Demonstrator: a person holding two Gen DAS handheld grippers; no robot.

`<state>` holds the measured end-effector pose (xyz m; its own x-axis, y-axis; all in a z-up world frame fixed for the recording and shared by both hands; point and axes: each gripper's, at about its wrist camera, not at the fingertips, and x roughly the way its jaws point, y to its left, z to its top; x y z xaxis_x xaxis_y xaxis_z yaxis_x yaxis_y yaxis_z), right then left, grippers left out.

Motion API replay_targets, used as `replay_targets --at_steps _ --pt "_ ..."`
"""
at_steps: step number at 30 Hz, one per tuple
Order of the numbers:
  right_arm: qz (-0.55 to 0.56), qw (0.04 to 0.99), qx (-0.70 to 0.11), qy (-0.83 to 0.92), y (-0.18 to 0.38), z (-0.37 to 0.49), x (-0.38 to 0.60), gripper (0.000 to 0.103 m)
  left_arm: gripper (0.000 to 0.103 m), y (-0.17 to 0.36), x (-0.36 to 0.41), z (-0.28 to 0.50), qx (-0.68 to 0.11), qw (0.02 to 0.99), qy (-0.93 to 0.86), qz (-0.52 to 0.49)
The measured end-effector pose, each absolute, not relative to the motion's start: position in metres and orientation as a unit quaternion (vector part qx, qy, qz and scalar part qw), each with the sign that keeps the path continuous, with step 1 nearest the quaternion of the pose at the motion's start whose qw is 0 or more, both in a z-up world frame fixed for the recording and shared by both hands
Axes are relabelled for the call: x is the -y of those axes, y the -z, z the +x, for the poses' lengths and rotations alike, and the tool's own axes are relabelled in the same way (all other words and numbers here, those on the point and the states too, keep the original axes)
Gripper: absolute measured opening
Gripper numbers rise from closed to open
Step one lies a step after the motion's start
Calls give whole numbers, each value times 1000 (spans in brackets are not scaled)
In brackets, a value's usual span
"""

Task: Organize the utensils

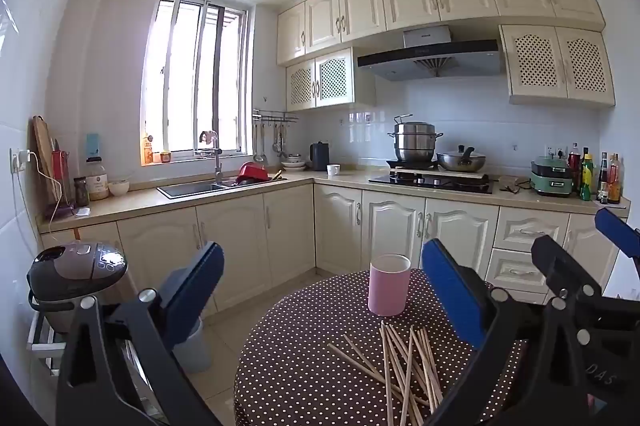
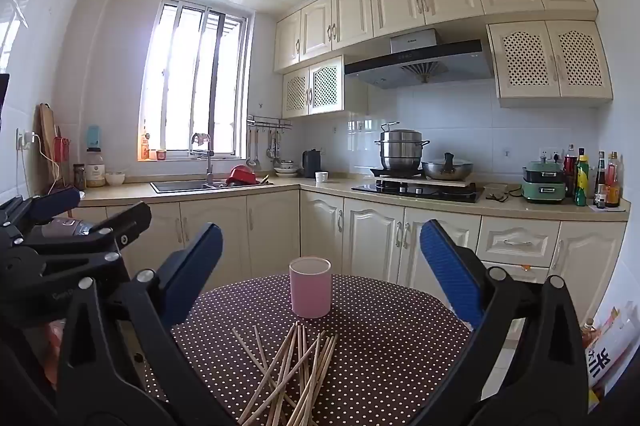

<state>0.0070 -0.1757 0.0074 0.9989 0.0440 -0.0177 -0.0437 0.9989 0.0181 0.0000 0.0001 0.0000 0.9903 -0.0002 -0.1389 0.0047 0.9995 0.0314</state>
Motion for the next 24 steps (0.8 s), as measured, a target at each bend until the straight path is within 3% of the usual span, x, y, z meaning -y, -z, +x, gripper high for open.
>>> replay_targets --at_steps 24 --pt "10 1000 -13 -23 -7 7 175 97 98 5 4 0 -71 997 -1 15"
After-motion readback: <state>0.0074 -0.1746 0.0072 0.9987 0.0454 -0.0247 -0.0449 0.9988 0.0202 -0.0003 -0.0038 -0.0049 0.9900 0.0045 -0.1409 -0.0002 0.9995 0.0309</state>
